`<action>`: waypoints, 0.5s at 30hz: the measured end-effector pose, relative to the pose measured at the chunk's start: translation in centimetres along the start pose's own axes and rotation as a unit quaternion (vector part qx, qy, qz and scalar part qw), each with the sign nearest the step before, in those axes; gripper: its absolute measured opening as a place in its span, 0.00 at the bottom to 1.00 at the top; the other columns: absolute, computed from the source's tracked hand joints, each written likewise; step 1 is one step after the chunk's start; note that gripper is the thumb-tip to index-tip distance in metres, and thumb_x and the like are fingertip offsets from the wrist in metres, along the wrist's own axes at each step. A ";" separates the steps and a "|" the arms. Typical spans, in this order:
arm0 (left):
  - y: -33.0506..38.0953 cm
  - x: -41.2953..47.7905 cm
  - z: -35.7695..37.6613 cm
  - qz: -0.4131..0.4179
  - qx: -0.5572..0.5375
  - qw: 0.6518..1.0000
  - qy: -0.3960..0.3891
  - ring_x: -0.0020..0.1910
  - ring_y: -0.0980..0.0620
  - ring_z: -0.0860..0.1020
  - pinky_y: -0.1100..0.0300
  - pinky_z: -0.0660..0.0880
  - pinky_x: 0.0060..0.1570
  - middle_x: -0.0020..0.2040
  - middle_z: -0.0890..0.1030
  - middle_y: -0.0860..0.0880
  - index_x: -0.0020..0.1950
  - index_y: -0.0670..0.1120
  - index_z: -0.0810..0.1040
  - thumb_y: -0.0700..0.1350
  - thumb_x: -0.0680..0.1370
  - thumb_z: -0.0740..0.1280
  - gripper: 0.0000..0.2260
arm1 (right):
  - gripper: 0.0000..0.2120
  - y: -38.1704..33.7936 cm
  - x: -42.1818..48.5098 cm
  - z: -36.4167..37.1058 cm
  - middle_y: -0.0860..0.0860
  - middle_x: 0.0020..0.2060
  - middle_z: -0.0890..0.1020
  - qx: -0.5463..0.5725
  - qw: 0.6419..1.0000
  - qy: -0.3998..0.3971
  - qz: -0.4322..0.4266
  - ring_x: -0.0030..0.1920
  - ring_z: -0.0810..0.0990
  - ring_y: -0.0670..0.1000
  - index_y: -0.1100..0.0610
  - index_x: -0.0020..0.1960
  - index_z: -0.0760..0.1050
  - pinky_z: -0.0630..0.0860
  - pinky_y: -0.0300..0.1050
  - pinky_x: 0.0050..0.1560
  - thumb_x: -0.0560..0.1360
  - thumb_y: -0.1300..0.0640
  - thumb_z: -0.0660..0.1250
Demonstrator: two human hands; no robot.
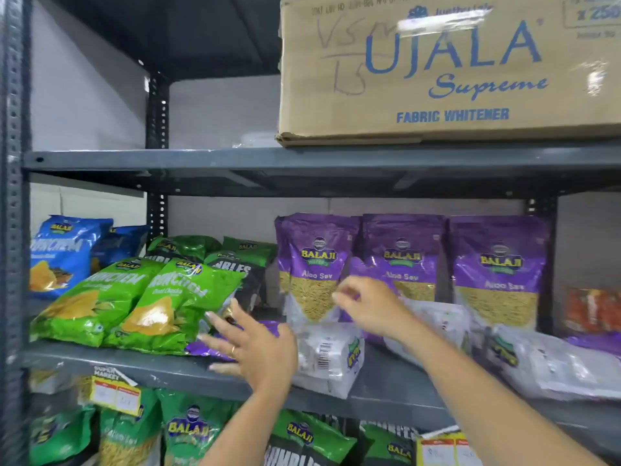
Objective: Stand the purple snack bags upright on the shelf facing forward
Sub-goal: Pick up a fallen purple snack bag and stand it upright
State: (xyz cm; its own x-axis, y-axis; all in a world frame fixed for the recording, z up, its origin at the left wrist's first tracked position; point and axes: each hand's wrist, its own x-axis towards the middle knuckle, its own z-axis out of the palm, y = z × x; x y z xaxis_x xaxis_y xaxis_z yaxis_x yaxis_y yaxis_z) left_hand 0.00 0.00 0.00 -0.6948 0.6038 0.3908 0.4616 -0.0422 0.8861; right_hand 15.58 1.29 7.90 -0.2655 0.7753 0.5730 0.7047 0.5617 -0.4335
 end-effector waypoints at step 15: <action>-0.1 5.1 0.6 0.266 -0.240 0.933 0.012 0.79 0.54 0.51 0.71 0.68 0.63 0.79 0.49 0.46 0.72 0.45 0.67 0.17 0.63 0.52 0.41 | 0.22 3.6 0.7 7.7 0.52 0.59 0.76 0.119 0.984 -0.059 0.115 0.56 0.76 0.47 0.49 0.64 0.72 0.70 0.41 0.58 0.74 0.41 0.65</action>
State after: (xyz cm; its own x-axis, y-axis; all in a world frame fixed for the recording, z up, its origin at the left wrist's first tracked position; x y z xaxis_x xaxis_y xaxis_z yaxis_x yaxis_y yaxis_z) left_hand -3.23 3.51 1.78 -0.4519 0.3779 0.8081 0.4489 -0.6865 0.5720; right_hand 12.92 6.05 1.39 -0.2011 0.9105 0.3613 0.5842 0.4075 -0.7019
